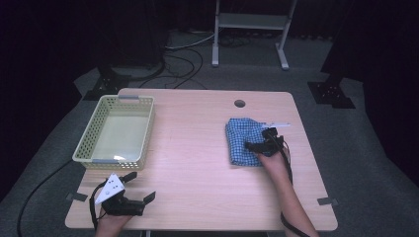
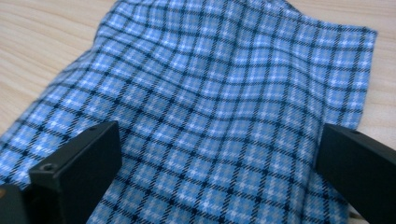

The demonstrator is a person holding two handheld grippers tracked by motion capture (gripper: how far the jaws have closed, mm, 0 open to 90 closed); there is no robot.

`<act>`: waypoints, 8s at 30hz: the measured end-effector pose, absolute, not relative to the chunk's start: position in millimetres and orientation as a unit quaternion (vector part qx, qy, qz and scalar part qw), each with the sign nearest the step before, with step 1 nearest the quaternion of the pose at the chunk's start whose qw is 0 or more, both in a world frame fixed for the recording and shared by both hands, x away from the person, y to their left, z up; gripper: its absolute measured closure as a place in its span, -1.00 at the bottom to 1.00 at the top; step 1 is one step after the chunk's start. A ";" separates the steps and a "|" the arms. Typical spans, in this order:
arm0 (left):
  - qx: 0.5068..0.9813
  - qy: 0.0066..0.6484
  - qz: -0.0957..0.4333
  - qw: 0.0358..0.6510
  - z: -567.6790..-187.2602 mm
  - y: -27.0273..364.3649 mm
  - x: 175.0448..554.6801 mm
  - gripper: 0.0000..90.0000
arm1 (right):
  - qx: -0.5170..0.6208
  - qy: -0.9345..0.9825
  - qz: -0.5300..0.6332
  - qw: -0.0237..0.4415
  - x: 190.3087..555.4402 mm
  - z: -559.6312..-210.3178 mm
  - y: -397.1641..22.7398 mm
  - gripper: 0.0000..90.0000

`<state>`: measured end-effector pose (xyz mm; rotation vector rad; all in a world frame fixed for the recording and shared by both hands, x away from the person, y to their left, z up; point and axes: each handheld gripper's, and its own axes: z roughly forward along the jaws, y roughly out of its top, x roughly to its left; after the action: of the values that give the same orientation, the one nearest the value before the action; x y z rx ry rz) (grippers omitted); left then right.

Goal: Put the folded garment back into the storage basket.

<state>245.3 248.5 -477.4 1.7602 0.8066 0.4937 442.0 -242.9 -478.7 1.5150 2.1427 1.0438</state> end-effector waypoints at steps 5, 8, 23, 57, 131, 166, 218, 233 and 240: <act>0.740 0.342 0.207 0.541 -477.4 248.6 245.6 -1.00 | 0.528 0.749 0.365 0.165 440.6 -480.5 -241.1 -1.00; 0.741 0.342 0.207 0.539 -477.4 248.3 245.9 -1.00 | 0.523 0.754 0.358 0.172 439.1 -481.4 -237.2 -1.00; 0.746 0.343 0.203 0.533 -477.3 247.4 246.9 -1.00 | 0.513 0.765 0.355 0.163 434.2 -476.9 -233.0 -0.60; 0.745 0.345 0.202 0.534 -477.3 247.8 246.8 -1.00 | 0.487 0.747 0.442 0.094 423.9 -427.3 -235.0 0.67; 0.741 0.344 0.197 0.541 -477.5 249.1 245.7 -1.00 | 0.444 0.728 0.516 0.083 423.6 -362.6 -139.9 0.66; 0.736 0.347 0.198 0.546 -477.5 251.9 243.6 -1.00 | 0.402 0.743 0.535 0.025 432.7 -355.9 -18.4 0.66; 0.739 0.339 0.194 0.549 -477.6 252.2 243.1 -1.00 | 0.384 0.739 0.554 -0.011 446.1 -371.2 136.6 0.65; 0.737 0.338 0.196 0.551 -477.6 252.3 242.8 -1.00 | 0.396 0.739 0.545 -0.028 449.3 -380.9 156.9 0.65; 0.736 0.339 0.195 0.552 -477.6 252.4 242.7 -1.00 | 0.401 0.742 0.535 -0.057 455.0 -397.8 163.6 0.29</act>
<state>242.7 252.4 -477.6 1.7411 0.8024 0.4603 455.0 163.6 -397.8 1.3069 2.4183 1.7449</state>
